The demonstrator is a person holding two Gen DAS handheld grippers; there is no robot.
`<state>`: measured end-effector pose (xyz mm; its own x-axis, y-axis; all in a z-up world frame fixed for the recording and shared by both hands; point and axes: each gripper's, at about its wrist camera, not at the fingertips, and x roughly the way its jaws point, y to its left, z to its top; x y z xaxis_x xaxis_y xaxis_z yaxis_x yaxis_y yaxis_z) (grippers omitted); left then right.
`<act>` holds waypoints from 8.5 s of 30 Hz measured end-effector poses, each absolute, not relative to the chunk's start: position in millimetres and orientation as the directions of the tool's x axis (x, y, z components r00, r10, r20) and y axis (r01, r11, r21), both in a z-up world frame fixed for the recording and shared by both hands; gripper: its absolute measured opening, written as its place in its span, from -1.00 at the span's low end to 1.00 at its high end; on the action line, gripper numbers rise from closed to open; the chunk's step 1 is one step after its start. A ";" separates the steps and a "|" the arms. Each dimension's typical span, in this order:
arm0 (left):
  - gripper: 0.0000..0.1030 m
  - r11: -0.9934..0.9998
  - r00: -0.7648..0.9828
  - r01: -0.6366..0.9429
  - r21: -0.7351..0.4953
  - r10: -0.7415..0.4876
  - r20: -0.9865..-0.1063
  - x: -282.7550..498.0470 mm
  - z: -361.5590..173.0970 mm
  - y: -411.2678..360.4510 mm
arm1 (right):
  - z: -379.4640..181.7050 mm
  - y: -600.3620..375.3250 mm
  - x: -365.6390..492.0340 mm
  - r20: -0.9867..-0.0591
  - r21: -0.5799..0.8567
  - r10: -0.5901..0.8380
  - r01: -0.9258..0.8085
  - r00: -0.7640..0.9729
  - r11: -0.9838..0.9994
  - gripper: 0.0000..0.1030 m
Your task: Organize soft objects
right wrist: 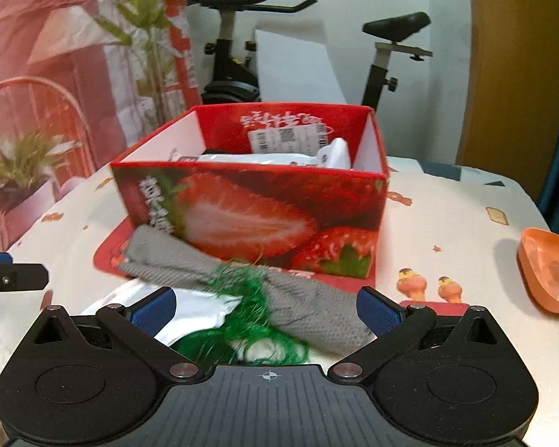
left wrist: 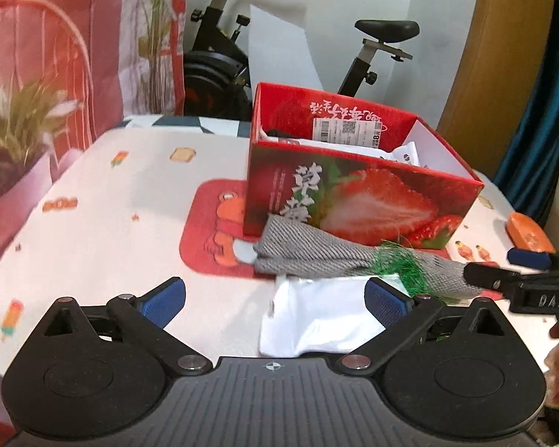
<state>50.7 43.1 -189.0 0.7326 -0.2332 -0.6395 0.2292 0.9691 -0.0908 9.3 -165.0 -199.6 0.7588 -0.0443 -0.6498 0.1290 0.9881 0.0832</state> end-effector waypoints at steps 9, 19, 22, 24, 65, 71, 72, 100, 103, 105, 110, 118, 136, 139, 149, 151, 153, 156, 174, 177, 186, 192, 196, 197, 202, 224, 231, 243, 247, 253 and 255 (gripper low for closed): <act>1.00 0.957 0.673 0.258 -0.136 -0.279 -0.685 44.1 -207.2 36.1 | -215.7 -154.8 6.3 -0.687 0.066 -0.014 0.081 0.727 0.995 0.93; 0.56 0.932 0.578 0.330 -0.152 -0.327 -0.748 49.6 -239.8 20.7 | -242.2 -136.7 6.0 -0.732 0.050 0.041 -0.006 0.680 0.999 0.80; 0.04 0.922 0.568 0.360 -0.141 -0.336 -0.752 49.1 -244.7 14.6 | -247.3 -136.5 8.1 -0.744 0.057 0.049 -0.010 0.667 0.998 0.73; -0.12 0.911 0.560 0.388 -0.140 -0.354 -0.749 48.1 -246.6 10.4 | -249.7 -134.9 8.8 -0.748 0.057 0.055 -0.019 0.661 0.998 0.60; 0.07 0.759 0.415 0.395 -0.517 -0.650 -0.637 92.0 -271.7 -7.0 | -256.6 -131.2 8.5 -0.744 0.117 0.143 -0.083 0.653 0.990 0.03; 0.16 0.747 0.366 0.458 -0.482 -0.652 -0.664 92.0 -275.2 -29.8 | -257.1 -131.1 8.6 -0.744 0.112 0.132 -0.073 0.655 0.991 0.01; 0.16 0.747 0.366 0.460 -0.479 -0.651 -0.665 92.5 -276.6 -32.5 | -257.0 -132.4 8.5 -0.742 0.118 0.134 -0.070 0.657 0.991 0.00; 0.09 0.651 0.522 0.583 -0.486 -0.759 -0.390 113.5 -99.3 -33.1 | -62.0 -157.2 36.4 -0.447 -0.099 0.146 -0.212 0.882 0.972 -0.07; 0.09 0.656 0.540 0.595 -0.465 -0.755 -0.373 119.8 -80.8 -32.0 | -48.0 -155.3 50.7 -0.429 -0.132 0.151 -0.227 0.890 0.965 -0.08; 0.09 0.659 0.552 0.598 -0.456 -0.751 -0.363 125.1 -71.4 -30.7 | -41.8 -153.5 61.0 -0.422 -0.149 0.156 -0.239 0.893 0.960 -0.08; 0.09 0.674 0.584 0.588 -0.447 -0.736 -0.342 139.5 -58.7 -22.8 | -34.0 -153.2 89.6 -0.411 -0.160 0.180 -0.265 0.894 0.951 -0.11; 0.10 0.711 0.605 0.568 -0.416 -0.703 -0.375 181.0 -60.9 -21.8 | -47.6 -161.5 148.9 -0.459 -0.169 0.195 -0.301 0.867 0.939 -0.11; 0.09 0.693 0.508 0.567 -0.446 -0.720 -0.473 291.2 -111.7 -85.1 | -109.1 -250.0 228.9 -0.523 -0.138 0.100 -0.200 0.846 0.970 -0.13; 0.09 0.697 0.482 0.559 -0.448 -0.713 -0.509 304.7 -126.2 -99.5 | -120.7 -261.9 236.7 -0.535 -0.137 0.085 -0.186 0.840 0.973 -0.14; 0.09 0.708 0.444 0.541 -0.454 -0.699 -0.561 337.3 -154.7 -126.4 | -158.6 -289.5 249.2 -0.588 -0.101 0.022 -0.100 0.809 0.990 -0.22; 0.09 0.711 0.443 0.533 -0.459 -0.697 -0.564 339.0 -157.6 -130.0 | -161.8 -293.5 250.3 -0.596 -0.104 -0.008 -0.068 0.803 0.992 -0.22; 0.09 0.716 0.447 0.531 -0.453 -0.691 -0.569 339.7 -158.9 -133.2 | -162.6 -298.4 248.4 -0.599 -0.097 -0.019 -0.048 0.801 0.994 -0.22; 0.09 0.730 0.467 0.542 -0.417 -0.674 -0.572 334.5 -155.5 -131.5 | -162.5 -301.5 241.2 -0.601 -0.094 -0.030 -0.033 0.798 0.995 -0.22; 0.59 0.890 0.753 0.445 -0.096 -0.430 -0.498 248.9 -100.7 -61.0 | -129.6 -268.0 179.4 -0.544 -0.050 -0.086 0.070 0.835 0.996 0.68; 0.85 0.906 0.782 0.417 -0.067 -0.396 -0.482 234.3 -93.8 -50.9 | -117.6 -260.1 169.9 -0.526 -0.044 -0.093 0.082 0.845 0.996 0.91; 1.00 0.952 0.854 0.308 -0.001 -0.277 -0.440 195.2 -75.0 -27.6 | -88.7 -243.9 133.5 -0.488 0.005 -0.095 0.111 0.868 0.994 0.99; 1.00 0.961 0.871 0.276 0.023 -0.240 -0.429 161.0 -68.2 -12.1 | -79.7 -228.5 102.2 -0.471 0.003 -0.117 0.134 0.874 0.991 0.99; 1.00 0.963 0.870 0.270 0.013 -0.238 -0.432 133.1 -73.1 1.6 | -86.0 -216.4 79.2 -0.479 0.008 -0.127 0.149 0.869 0.989 0.99; 1.00 0.962 0.866 0.273 0.014 -0.239 -0.439 127.9 -75.8 3.8 | -88.9 -213.9 73.1 -0.480 0.014 -0.125 0.150 0.868 0.989 0.99; 1.00 0.951 0.845 0.308 0.038 -0.254 -0.471 95.5 -97.8 17.4 | -112.2 -201.8 44.4 -0.504 0.036 -0.105 0.142 0.858 0.989 0.99; -0.17 0.957 0.698 0.261 -0.126 -0.278 -0.660 78.1 -216.3 59.0 | -252.4 -173.1 30.8 -0.736 -0.033 -0.040 0.022 0.676 0.999 0.16; -0.43 0.942 0.620 0.275 -0.190 -0.325 -0.714 110.9 -246.4 56.1 | -268.0 -152.6 36.3 -0.764 -0.090 -0.007 -0.095 0.645 0.991 0.02; -0.54 0.923 0.543 0.307 -0.232 -0.370 -0.754 135.4 -266.2 46.2 | -272.5 -128.4 44.3 -0.757 -0.185 0.008 -0.226 0.653 0.956 0.00; -0.55 0.920 0.536 0.313 -0.235 -0.375 -0.756 138.2 -267.0 46.0 | -272.9 -124.6 45.9 -0.754 -0.189 0.026 -0.254 0.657 0.949 -0.03; -0.58 0.919 0.526 0.289 -0.268 -0.387 -0.757 142.8 -266.1 51.0 | -272.4 -116.0 45.9 -0.747 -0.233 0.040 -0.318 0.664 0.919 -0.04; -0.60 0.921 0.530 0.290 -0.261 -0.381 -0.758 141.8 -266.2 49.6 | -272.8 -113.1 45.8 -0.743 -0.238 0.054 -0.339 0.667 0.910 -0.04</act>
